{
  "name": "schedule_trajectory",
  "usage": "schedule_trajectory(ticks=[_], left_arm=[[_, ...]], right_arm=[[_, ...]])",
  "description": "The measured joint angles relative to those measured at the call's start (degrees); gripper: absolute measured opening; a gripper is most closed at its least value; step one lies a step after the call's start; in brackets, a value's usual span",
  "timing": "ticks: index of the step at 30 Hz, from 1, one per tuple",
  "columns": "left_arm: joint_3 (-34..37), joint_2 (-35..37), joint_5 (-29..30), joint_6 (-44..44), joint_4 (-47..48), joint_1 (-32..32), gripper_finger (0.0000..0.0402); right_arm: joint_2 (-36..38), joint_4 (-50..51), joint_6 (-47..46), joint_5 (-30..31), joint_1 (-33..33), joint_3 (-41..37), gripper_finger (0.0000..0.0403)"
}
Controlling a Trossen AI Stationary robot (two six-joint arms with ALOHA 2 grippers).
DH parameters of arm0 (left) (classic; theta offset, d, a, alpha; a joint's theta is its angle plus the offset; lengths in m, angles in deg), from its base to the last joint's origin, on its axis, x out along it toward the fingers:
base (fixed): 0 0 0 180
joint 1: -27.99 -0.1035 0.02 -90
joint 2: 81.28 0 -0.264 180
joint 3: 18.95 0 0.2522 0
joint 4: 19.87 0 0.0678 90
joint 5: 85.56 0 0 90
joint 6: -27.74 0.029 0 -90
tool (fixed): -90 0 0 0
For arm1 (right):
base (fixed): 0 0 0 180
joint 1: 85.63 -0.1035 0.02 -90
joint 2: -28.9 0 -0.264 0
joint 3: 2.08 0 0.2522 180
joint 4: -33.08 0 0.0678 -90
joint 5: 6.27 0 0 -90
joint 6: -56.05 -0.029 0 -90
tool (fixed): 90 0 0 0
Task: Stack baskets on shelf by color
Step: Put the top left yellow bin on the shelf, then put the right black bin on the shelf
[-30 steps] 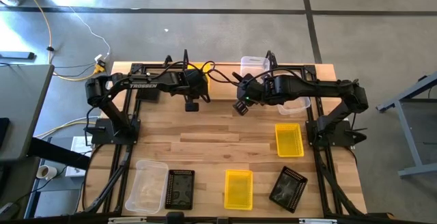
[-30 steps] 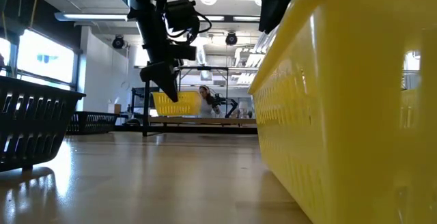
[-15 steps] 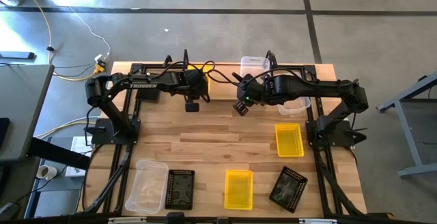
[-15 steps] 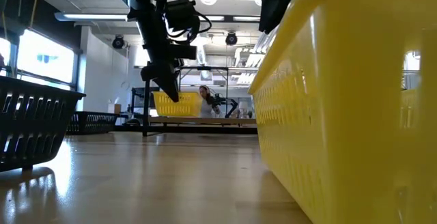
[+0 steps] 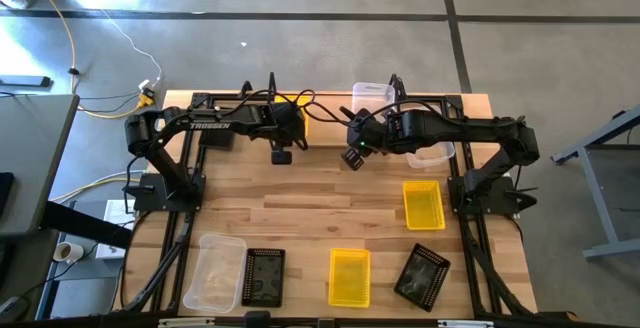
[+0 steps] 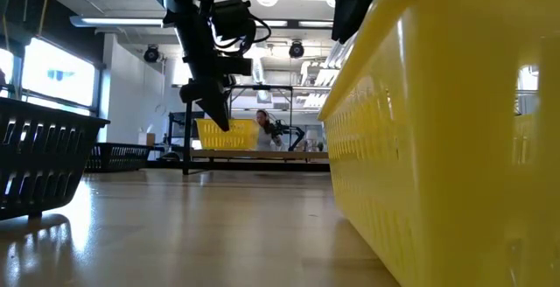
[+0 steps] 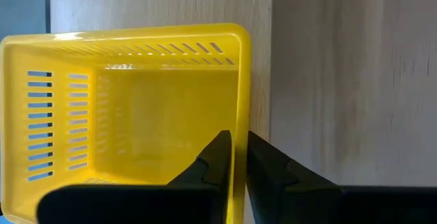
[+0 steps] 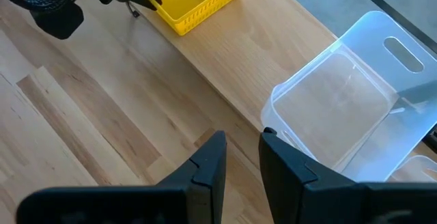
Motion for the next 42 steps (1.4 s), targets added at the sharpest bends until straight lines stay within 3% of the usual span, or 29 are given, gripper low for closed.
schedule_trajectory(ticks=[12, 18, 31, 42], left_arm=[[0.0, 0.02, 0.02, -3.18, 0.55, 0.07, 0.0144], [-0.02, 0.0, 0.2, -3.44, 0.55, 0.07, 0.0177], [-0.04, 5.86, 2.84, -3.45, 2.26, 0.79, 0.0186], [-0.04, 16.54, 1.07, -8.86, 2.01, 7.15, 0.0186]], right_arm=[[0.0, 0.0, 0.0, 0.0, -0.02, 0.0, 0.0075], [0.0, 0.0, -0.02, 0.0, -0.02, 0.0, 0.0075], [0.0, 0.56, -2.53, -1.81, -0.19, 0.0, 0.0075], [0.0, 2.22, -9.94, -7.64, -5.34, -0.02, 0.0075]])
